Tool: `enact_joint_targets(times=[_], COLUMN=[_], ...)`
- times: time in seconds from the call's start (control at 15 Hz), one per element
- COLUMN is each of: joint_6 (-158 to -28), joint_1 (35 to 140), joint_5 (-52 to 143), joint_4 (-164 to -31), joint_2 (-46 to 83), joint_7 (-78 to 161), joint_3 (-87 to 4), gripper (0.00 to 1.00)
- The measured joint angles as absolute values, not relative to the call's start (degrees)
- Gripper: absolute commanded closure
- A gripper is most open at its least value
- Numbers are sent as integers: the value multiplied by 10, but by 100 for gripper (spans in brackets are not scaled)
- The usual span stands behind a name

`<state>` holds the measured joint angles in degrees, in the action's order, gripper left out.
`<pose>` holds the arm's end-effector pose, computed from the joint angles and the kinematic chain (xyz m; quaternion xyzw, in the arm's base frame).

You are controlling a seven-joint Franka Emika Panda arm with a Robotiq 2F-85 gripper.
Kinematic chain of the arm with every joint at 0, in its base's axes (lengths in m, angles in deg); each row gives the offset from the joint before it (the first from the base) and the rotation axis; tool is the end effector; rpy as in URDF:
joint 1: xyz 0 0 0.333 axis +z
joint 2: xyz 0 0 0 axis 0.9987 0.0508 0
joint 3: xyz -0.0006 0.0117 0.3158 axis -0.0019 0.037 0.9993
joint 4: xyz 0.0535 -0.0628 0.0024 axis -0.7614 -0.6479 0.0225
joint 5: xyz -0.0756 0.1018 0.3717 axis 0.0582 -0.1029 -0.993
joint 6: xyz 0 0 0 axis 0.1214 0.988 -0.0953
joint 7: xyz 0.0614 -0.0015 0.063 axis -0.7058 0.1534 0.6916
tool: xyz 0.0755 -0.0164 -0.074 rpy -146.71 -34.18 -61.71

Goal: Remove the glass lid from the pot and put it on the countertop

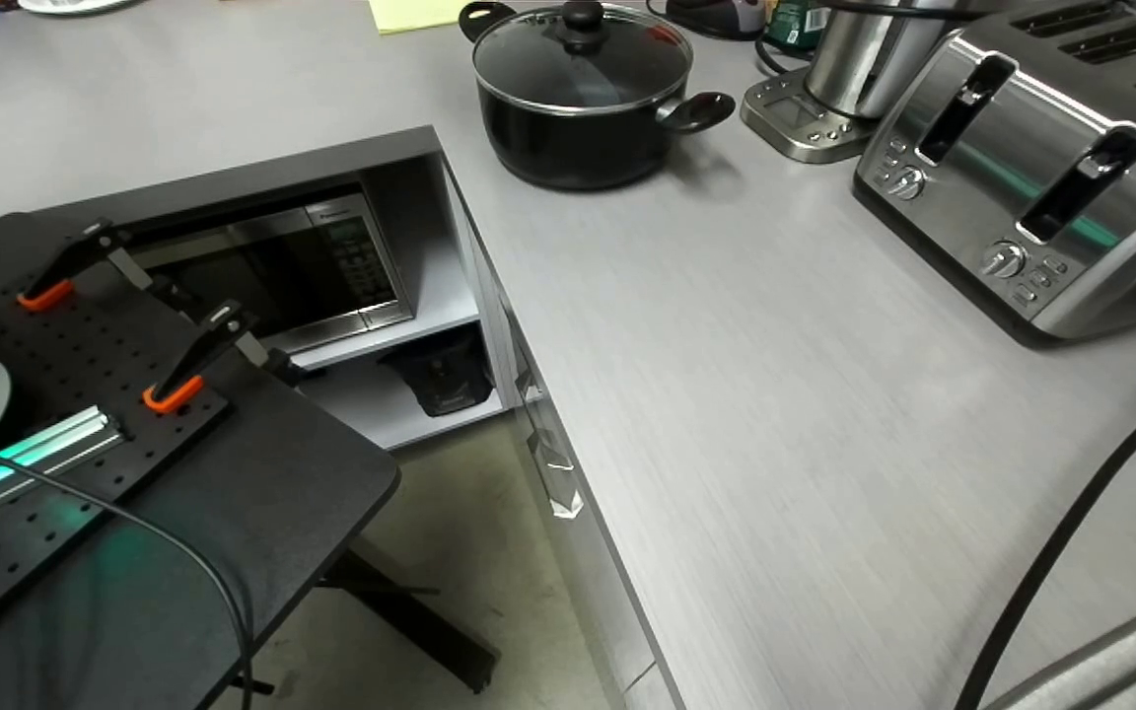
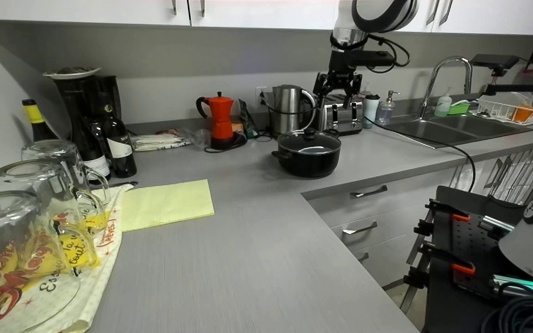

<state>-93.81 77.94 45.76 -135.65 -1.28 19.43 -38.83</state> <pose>0.5132 -0.0956 0.3937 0.9495 -0.3044 0.0762 0.0082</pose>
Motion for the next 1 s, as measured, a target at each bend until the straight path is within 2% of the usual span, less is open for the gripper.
enact_joint_targets(times=[1.0], joint_6=[-927], joint_1=[779], joint_5=[432], joint_4=[-1135], joint_2=[213], joint_7=[116], joint_3=[-466], gripper=[0])
